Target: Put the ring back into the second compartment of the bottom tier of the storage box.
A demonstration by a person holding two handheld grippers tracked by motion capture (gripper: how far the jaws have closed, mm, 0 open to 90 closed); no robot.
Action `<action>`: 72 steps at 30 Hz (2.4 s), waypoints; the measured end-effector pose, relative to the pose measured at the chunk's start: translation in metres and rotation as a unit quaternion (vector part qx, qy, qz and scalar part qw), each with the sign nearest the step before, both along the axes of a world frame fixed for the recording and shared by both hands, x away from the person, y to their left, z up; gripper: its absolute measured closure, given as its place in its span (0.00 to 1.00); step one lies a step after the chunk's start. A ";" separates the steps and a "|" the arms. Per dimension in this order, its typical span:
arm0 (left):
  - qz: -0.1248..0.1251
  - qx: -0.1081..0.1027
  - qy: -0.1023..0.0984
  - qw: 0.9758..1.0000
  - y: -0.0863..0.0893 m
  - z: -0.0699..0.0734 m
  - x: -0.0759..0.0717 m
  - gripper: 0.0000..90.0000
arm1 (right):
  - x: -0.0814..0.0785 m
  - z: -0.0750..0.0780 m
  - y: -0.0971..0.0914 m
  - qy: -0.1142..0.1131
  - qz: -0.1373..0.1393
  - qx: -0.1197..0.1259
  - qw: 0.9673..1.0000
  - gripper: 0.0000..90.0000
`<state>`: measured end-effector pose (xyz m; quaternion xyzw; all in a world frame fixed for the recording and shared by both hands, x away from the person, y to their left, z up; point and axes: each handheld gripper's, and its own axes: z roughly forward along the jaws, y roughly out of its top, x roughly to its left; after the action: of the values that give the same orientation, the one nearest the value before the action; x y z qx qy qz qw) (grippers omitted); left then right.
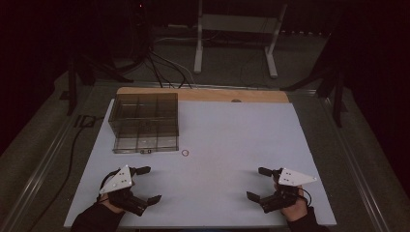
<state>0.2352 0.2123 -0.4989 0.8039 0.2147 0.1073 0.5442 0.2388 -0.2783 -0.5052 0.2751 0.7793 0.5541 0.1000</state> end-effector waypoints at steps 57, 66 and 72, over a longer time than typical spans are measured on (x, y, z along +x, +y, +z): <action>-0.013 -0.002 0.007 1.000 -0.053 0.030 0.046 0.01 | 0.003 0.001 -0.004 0.003 -0.018 0.014 1.000 0.00; -0.029 -0.002 0.008 1.000 -0.065 0.031 0.053 0.01 | 0.002 0.001 -0.003 0.002 -0.016 0.013 1.000 0.00; -0.024 0.001 0.010 1.000 -0.073 0.030 0.058 0.01 | 0.002 0.001 -0.004 0.003 -0.017 0.013 1.000 0.00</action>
<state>0.2934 0.1396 -0.4693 0.8104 0.2012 0.0863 0.5434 0.2411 -0.2821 -0.5042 0.2911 0.7677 0.5615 0.1031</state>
